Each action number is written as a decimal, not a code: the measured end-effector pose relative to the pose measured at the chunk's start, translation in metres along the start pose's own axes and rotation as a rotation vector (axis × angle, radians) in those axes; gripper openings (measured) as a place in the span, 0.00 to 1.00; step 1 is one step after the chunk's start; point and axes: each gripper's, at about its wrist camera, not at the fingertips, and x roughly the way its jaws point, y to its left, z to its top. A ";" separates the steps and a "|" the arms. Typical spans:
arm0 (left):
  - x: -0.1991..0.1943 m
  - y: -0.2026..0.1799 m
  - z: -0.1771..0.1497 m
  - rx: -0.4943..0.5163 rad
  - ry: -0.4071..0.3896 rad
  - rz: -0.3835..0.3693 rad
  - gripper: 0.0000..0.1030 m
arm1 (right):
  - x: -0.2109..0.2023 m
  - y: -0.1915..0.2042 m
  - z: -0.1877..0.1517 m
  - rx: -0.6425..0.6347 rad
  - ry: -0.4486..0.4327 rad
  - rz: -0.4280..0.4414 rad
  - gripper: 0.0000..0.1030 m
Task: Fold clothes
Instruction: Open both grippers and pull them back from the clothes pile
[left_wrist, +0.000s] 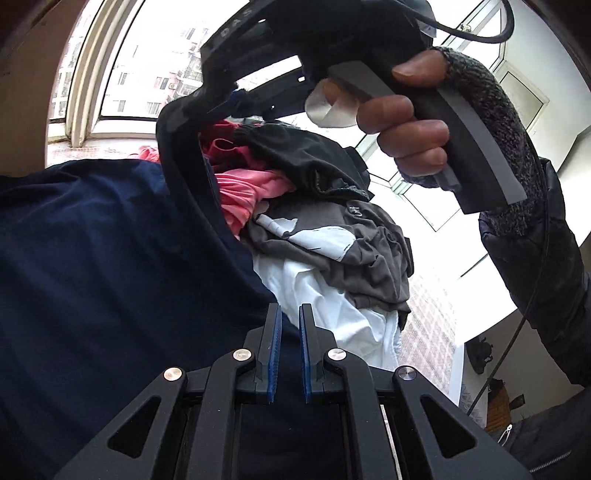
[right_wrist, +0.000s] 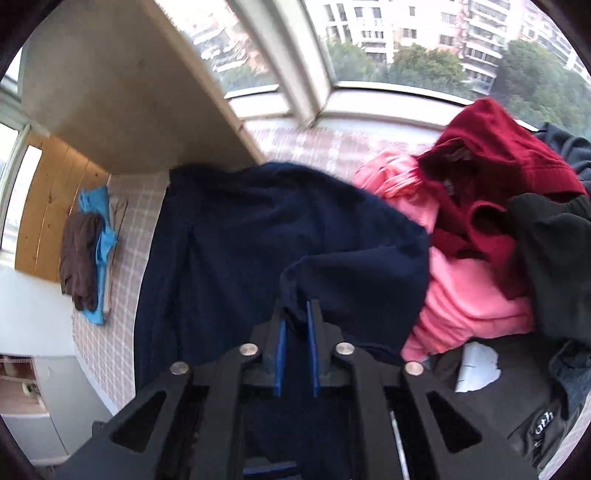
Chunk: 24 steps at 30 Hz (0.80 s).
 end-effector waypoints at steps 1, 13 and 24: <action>-0.003 0.006 -0.002 -0.010 0.004 0.009 0.07 | 0.001 0.007 -0.003 -0.027 0.001 -0.007 0.19; -0.010 0.053 0.019 -0.003 0.039 0.134 0.08 | -0.016 -0.086 -0.115 0.141 -0.129 -0.063 0.36; -0.028 0.040 0.016 0.066 0.056 0.152 0.08 | 0.023 -0.103 -0.125 0.182 -0.145 -0.037 0.21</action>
